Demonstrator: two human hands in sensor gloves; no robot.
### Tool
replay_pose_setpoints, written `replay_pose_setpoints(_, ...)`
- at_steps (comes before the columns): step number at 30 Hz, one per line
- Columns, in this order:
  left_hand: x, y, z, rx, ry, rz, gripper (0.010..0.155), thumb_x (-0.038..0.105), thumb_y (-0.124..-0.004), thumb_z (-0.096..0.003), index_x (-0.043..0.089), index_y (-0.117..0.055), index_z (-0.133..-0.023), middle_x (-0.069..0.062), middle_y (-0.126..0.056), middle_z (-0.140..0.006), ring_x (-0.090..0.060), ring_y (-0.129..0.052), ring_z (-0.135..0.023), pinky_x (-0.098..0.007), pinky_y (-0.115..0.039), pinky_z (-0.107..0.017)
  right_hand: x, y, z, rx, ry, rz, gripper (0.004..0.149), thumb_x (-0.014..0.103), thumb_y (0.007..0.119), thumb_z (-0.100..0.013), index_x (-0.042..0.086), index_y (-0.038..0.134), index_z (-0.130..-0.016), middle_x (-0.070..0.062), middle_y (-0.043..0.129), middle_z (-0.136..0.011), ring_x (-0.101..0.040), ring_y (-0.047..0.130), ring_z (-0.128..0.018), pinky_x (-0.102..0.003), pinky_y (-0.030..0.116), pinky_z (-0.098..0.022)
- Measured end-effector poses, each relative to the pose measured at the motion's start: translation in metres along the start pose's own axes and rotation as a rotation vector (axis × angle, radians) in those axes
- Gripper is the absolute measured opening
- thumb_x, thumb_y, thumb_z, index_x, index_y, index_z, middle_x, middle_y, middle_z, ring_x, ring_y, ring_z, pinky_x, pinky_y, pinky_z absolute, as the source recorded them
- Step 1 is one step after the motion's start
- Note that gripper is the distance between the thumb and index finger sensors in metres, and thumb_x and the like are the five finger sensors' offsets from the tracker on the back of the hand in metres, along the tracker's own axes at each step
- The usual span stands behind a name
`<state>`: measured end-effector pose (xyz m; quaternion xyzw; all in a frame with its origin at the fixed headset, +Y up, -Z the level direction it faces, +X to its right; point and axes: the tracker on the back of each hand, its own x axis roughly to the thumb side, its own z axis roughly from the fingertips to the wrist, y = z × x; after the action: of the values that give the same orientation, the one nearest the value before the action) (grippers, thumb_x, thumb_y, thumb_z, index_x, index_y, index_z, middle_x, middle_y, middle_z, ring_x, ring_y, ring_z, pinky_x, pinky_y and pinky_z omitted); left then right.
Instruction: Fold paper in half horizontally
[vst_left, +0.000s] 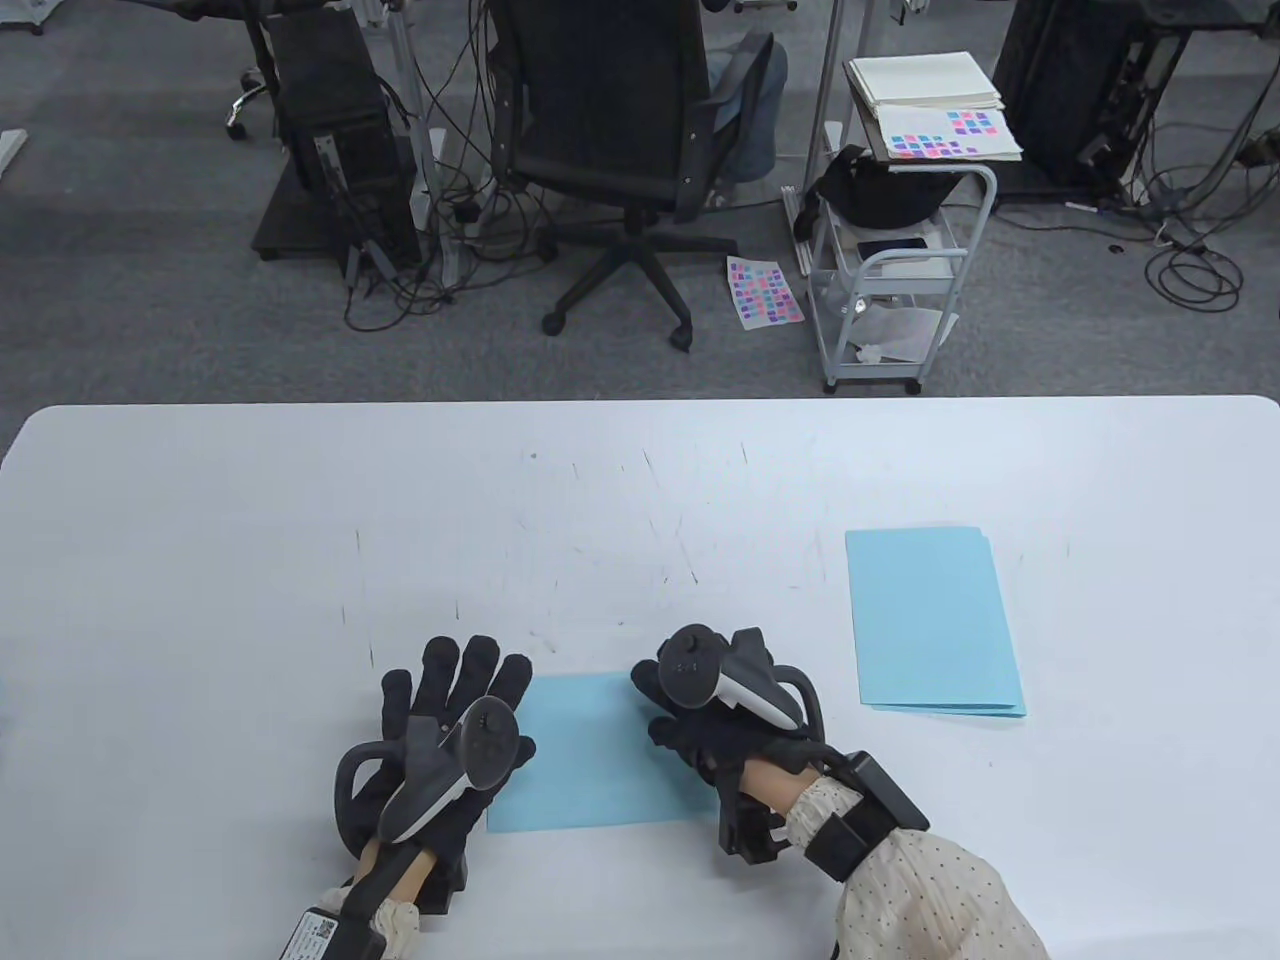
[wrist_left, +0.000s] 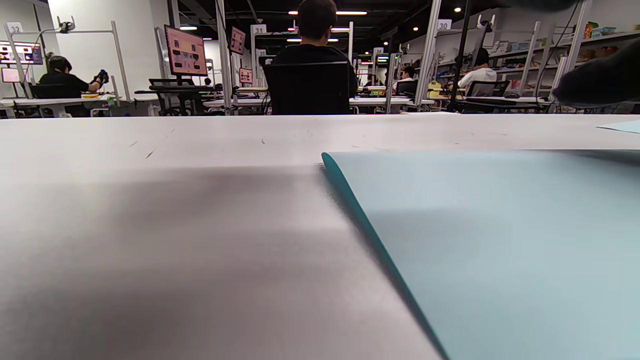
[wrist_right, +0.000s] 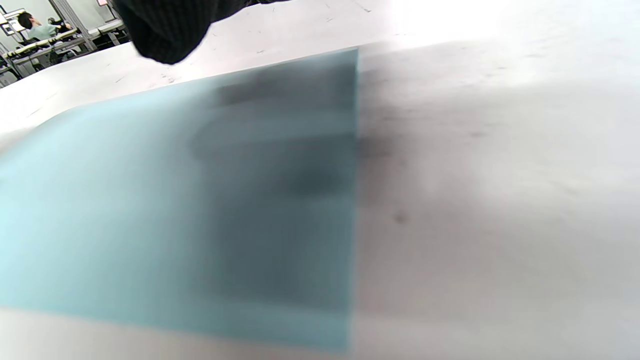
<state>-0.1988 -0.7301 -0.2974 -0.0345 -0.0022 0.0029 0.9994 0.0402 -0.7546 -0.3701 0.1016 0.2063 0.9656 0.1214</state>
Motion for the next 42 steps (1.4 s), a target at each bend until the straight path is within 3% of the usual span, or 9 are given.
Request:
replay_pose_setpoints(10, -0.002, 0.000, 0.000, -0.004, -0.003, -0.017, 0.075, 0.062, -0.065, -0.0346, 0.058, -0.029, -0.101, 0.023, -0.024, -0.119, -0.017, -0.021, -0.117, -0.055, -0.029, -0.088, 0.020, 0.007, -0.028, 0.028, 0.025, 0.036, 0.071, 0.034, 0.076, -0.048, 0.034, 0.036, -0.107, 0.003, 0.031, -0.118, -0.035, 0.014, -0.107, -0.067, 0.013, -0.073)
replay_pose_setpoints(22, -0.005, -0.001, 0.001, -0.023, -0.008, 0.000, 0.074, 0.062, -0.065, -0.0345, 0.060, -0.031, -0.100, 0.024, -0.024, -0.119, -0.017, -0.021, -0.116, -0.055, -0.029, -0.088, 0.038, 0.005, -0.042, 0.018, 0.026, 0.217, 0.070, 0.027, 0.086, -0.042, 0.034, 0.054, -0.103, 0.003, 0.057, -0.105, -0.033, 0.038, -0.104, -0.066, 0.020, -0.074)
replay_pose_setpoints(30, -0.011, 0.001, 0.000, -0.021, 0.002, 0.011, 0.074, 0.062, -0.066, -0.0346, 0.059, -0.031, -0.100, 0.023, -0.024, -0.119, -0.017, -0.021, -0.116, -0.055, -0.029, -0.088, 0.036, 0.002, -0.049, 0.049, 0.066, 0.187, 0.072, 0.027, 0.089, -0.039, 0.029, 0.054, -0.102, -0.001, 0.053, -0.094, -0.035, 0.032, -0.102, -0.067, 0.018, -0.073)
replay_pose_setpoints(33, -0.012, 0.001, 0.001, -0.019, 0.004, 0.017, 0.074, 0.062, -0.066, -0.0346, 0.059, -0.031, -0.100, 0.023, -0.025, -0.119, -0.017, -0.021, -0.116, -0.055, -0.029, -0.088, 0.032, 0.001, -0.048, 0.027, 0.077, 0.190, 0.067, 0.031, 0.090, -0.039, 0.035, 0.055, -0.096, 0.003, 0.051, -0.093, -0.034, 0.030, -0.103, -0.067, 0.018, -0.074)
replay_pose_setpoints(37, -0.012, 0.001, 0.000, -0.016, 0.004, 0.017, 0.074, 0.062, -0.065, -0.0345, 0.059, -0.031, -0.100, 0.023, -0.025, -0.119, -0.017, -0.021, -0.116, -0.055, -0.029, -0.088, 0.026, 0.001, -0.046, 0.005, 0.091, 0.159, 0.060, 0.033, 0.086, -0.042, 0.040, 0.054, -0.093, 0.003, 0.056, -0.095, -0.034, 0.033, -0.103, -0.066, 0.020, -0.074)
replay_pose_setpoints(42, -0.015, 0.002, 0.000, -0.010, 0.009, 0.025, 0.074, 0.062, -0.066, -0.0346, 0.059, -0.031, -0.100, 0.023, -0.025, -0.119, -0.017, -0.021, -0.116, -0.055, -0.029, -0.088, 0.015, -0.009, -0.039, -0.040, 0.101, 0.089, 0.048, 0.025, 0.073, -0.047, 0.040, 0.061, -0.091, 0.005, 0.075, -0.080, -0.030, 0.053, -0.098, -0.061, 0.028, -0.075)
